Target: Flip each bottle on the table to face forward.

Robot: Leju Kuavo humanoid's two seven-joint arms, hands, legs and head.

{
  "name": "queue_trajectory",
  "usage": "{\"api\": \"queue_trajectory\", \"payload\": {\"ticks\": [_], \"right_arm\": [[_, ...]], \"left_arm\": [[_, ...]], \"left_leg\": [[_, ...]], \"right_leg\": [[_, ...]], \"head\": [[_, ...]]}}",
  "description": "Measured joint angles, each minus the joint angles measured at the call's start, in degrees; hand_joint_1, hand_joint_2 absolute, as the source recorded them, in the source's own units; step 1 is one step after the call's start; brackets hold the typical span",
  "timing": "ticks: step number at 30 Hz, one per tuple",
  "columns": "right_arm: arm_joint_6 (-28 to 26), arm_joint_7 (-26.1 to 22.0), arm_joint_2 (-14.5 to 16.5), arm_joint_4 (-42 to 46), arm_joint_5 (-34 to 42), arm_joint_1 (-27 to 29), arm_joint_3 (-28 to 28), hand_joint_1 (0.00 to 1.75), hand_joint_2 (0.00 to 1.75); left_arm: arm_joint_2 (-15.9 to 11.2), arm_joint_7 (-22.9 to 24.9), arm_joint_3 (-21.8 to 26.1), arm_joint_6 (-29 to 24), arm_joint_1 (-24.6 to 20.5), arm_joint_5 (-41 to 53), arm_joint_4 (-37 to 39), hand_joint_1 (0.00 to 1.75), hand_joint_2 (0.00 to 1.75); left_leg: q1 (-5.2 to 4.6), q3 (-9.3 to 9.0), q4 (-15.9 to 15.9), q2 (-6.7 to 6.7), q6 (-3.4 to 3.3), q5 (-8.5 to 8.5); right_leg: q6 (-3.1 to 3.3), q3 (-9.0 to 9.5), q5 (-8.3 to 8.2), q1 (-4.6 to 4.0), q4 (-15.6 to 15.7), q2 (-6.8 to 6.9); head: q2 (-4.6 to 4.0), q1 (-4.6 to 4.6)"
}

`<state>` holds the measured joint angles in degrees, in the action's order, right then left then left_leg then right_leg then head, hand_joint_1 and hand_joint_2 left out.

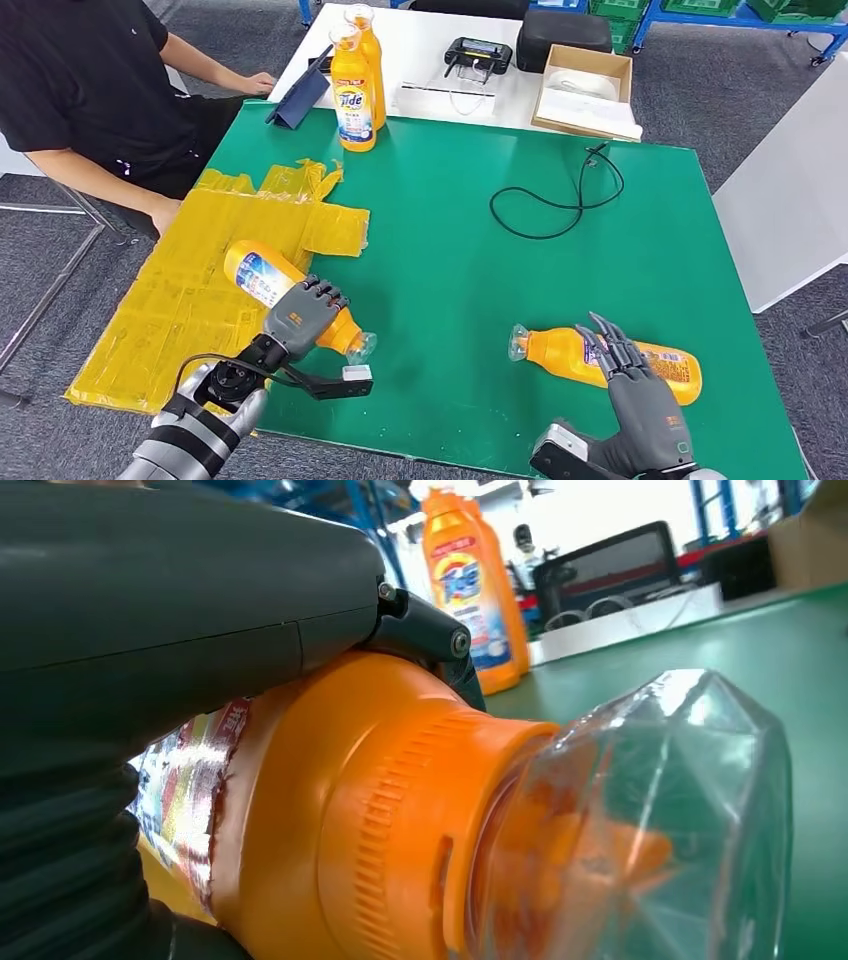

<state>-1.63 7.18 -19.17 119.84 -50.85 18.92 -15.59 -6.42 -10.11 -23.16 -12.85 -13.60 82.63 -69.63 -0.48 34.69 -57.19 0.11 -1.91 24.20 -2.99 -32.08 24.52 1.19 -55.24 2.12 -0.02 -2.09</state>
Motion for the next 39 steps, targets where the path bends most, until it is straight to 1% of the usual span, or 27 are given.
{"api": "queue_trajectory", "payload": {"ticks": [3,4,7,9,12,15,18,22,25,27,28,30,31,32,34,35,37,39], "right_arm": [[0.78,0.03,0.63,0.04,-3.65,-0.08,0.37,0.00,1.75],[0.90,0.09,0.87,0.04,-4.47,-0.11,0.39,0.00,1.75],[0.81,0.42,1.60,0.04,-7.37,-0.17,0.62,0.00,1.75],[0.61,0.60,2.24,0.04,-8.61,-0.11,1.21,0.00,1.75],[0.82,-0.01,2.96,-0.09,-8.84,-0.01,3.42,0.00,1.75],[1.73,-3.10,3.12,-0.84,-9.81,-0.03,6.92,0.00,1.75],[4.24,-5.19,3.15,-2.35,-9.00,0.06,10.44,0.00,1.75],[7.06,-5.44,2.54,-4.07,-7.78,0.93,14.67,0.00,1.75],[8.80,-4.56,1.67,-4.67,-7.47,1.92,16.54,0.00,1.75],[10.91,-3.54,0.78,-4.73,-5.66,4.32,18.30,0.00,1.75],[11.92,-3.31,0.22,-4.72,-4.23,6.45,19.58,0.00,1.75],[13.05,-3.72,-1.04,-4.80,-1.60,11.08,22.55,0.00,1.75],[13.20,-4.24,-1.74,-4.93,-0.72,12.72,24.00,0.00,1.75],[13.47,-4.75,-2.42,-5.13,-0.10,13.59,25.28,0.00,1.75],[14.40,-5.46,-3.60,-5.71,0.46,13.85,27.16,0.00,1.75],[14.84,-5.60,-4.03,-6.03,0.51,13.78,27.71,0.00,1.75],[15.30,-5.65,-4.62,-6.61,0.46,13.63,28.34,0.00,1.75],[15.35,-5.65,-4.96,-6.98,0.33,13.45,28.65,0.00,1.75]], "left_arm": [[-0.22,3.86,-0.36,0.25,-0.78,4.37,1.58,0.14,1.75],[-0.23,5.23,-0.43,0.36,-1.15,5.23,2.20,0.00,1.75],[-0.17,9.47,-0.75,0.82,-2.31,5.93,3.85,0.00,1.75],[-0.04,10.38,-0.75,1.08,-2.82,5.94,4.55,0.00,1.75],[0.51,9.25,-0.05,1.18,-3.21,5.91,4.93,0.00,1.75],[1.13,7.81,0.80,1.39,-3.94,5.84,5.36,0.00,1.75],[1.62,6.72,1.68,1.97,-4.89,5.60,6.34,0.00,1.75],[1.81,6.20,2.36,2.95,-5.66,5.16,7.84,0.00,1.75],[2.16,5.06,2.84,3.84,-6.04,2.41,8.24,0.00,1.75],[2.49,2.27,3.62,6.48,-5.74,-3.81,8.23,0.00,1.75],[2.67,-0.65,4.41,8.52,-5.25,-9.50,8.19,0.00,1.75],[2.96,-8.12,6.61,13.70,-3.53,-24.52,7.58,0.00,1.75],[3.01,-11.33,7.82,17.11,-2.38,-33.13,6.66,0.00,1.75],[3.02,-13.17,8.88,20.90,-1.08,-41.01,5.36,0.00,1.75],[3.05,-13.77,10.42,27.35,1.74,-53.19,1.99,0.00,1.75],[3.06,-13.32,10.92,28.95,2.93,-56.40,0.42,0.00,1.75],[3.05,-12.62,11.59,30.04,4.54,-59.02,-2.20,0.00,1.75],[3.03,-12.34,12.07,30.34,5.34,-59.57,-3.81,0.00,1.75]], "left_leg": [[0.00,-0.01,0.00,0.00,0.00,0.00],[0.00,-0.01,0.00,0.00,0.00,0.00],[0.01,-0.02,0.00,0.00,0.00,0.00],[0.01,-0.02,0.00,0.00,0.00,0.00],[0.00,-0.02,0.00,0.00,0.00,0.00],[-0.01,0.00,0.00,0.00,0.00,0.00],[-0.02,-0.02,-0.01,-0.01,-0.01,0.00],[-0.02,-0.04,-0.01,-0.01,-0.01,-0.01],[-0.02,-0.06,-0.02,-0.01,-0.01,0.00],[-0.02,-0.08,-0.02,-0.11,0.00,0.01],[-0.02,-0.08,-0.01,-0.23,0.00,0.02],[-0.05,-0.05,0.00,-0.42,0.02,0.06],[-0.06,-0.04,0.01,-0.42,0.04,0.10],[-0.07,-0.05,0.01,-0.35,0.06,0.14],[-0.07,-0.06,0.02,-0.12,0.09,0.22],[-0.07,-0.06,0.02,-0.03,0.07,0.22],[-0.08,-0.07,0.01,0.00,0.02,0.17],[-0.09,-0.08,0.01,-0.02,-0.05,0.09]], "right_leg": [[0.00,0.00,0.00,0.00,0.00,0.00],[0.00,0.00,0.00,0.00,0.00,0.00],[0.00,0.00,0.00,-0.01,0.00,0.00],[0.00,0.00,0.00,-0.01,0.00,0.00],[0.00,0.00,0.00,0.00,0.00,0.00],[0.00,0.02,0.00,0.01,0.00,0.00],[-0.01,0.03,-0.01,0.01,0.00,0.01],[-0.02,0.04,-0.01,0.01,0.01,0.00],[-0.02,0.04,-0.01,0.01,0.01,0.01],[-0.02,0.08,0.03,0.01,0.01,0.10],[-0.02,0.15,0.06,0.01,0.01,0.22],[-0.01,0.26,0.12,0.02,0.01,0.44],[-0.01,0.27,0.13,0.03,0.01,0.47],[0.00,0.23,0.13,0.03,0.01,0.40],[0.03,0.09,0.13,0.04,0.02,0.16],[0.03,0.03,0.12,0.05,0.02,0.06],[0.02,0.01,0.09,0.06,0.03,0.01],[-0.02,0.05,0.06,0.07,0.03,0.03]], "head": [[0.00,0.00],[0.00,0.00],[0.00,-0.01],[0.00,0.00],[0.00,0.01],[0.00,0.01],[0.00,0.00],[0.00,0.00],[0.00,-0.02],[0.00,-0.01],[0.00,-0.01],[0.00,-0.02],[0.00,-0.02],[0.00,-0.02],[0.00,0.00],[0.00,0.01],[0.00,0.01],[0.00,-0.01]]}}
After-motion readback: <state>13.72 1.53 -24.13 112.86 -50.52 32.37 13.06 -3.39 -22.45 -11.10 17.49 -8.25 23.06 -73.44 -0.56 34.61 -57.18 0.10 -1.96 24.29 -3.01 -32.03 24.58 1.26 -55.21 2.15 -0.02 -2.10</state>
